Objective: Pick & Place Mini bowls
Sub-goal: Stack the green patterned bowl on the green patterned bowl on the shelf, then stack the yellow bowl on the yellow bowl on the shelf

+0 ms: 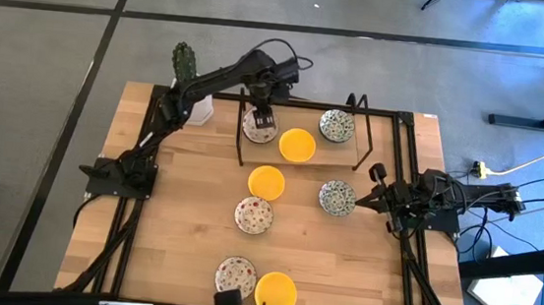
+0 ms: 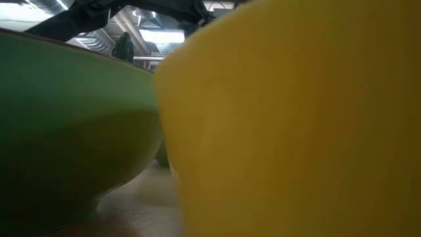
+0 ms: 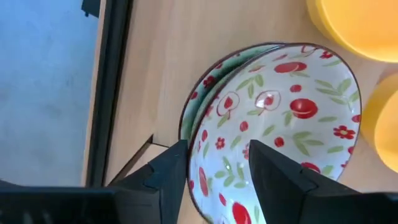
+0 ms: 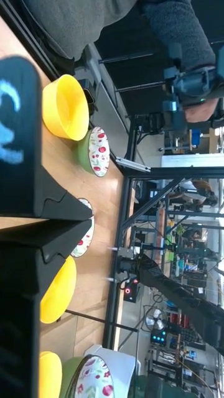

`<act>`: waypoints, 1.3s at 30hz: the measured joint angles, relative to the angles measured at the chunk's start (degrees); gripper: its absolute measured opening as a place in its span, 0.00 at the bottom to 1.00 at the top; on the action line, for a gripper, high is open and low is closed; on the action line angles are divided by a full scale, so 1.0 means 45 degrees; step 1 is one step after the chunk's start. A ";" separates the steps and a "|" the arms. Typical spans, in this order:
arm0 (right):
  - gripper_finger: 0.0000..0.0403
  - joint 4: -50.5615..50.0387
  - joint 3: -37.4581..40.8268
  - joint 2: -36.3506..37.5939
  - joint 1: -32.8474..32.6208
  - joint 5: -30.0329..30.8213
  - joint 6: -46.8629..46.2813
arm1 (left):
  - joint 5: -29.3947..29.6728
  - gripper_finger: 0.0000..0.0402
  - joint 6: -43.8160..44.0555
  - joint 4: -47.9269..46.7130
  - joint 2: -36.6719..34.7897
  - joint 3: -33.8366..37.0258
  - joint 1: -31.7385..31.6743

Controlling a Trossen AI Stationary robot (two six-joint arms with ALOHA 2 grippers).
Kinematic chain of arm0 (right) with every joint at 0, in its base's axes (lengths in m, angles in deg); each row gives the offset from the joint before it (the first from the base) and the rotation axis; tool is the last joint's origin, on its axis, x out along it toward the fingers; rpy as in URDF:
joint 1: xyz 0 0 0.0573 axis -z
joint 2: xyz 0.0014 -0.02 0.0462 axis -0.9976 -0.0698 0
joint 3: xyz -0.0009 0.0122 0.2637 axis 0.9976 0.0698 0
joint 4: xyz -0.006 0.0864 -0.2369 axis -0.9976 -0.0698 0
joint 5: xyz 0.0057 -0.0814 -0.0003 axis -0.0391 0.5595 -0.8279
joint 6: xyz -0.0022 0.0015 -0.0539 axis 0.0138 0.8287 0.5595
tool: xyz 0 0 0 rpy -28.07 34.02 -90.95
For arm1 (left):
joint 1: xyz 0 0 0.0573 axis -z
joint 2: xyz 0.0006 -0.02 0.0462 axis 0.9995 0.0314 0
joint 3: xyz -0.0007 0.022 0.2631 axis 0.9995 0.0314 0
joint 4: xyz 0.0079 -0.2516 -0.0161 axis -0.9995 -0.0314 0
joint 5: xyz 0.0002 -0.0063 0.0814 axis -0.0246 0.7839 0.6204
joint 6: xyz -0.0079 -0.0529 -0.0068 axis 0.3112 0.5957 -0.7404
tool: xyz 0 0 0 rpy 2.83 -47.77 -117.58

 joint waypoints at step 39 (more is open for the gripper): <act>0.01 -0.0325 0.0000 0.0003 0.0000 0.0005 -0.0039 | -0.4451 0.00 -0.2845 0.2144 -0.5090 0.1374 0.3836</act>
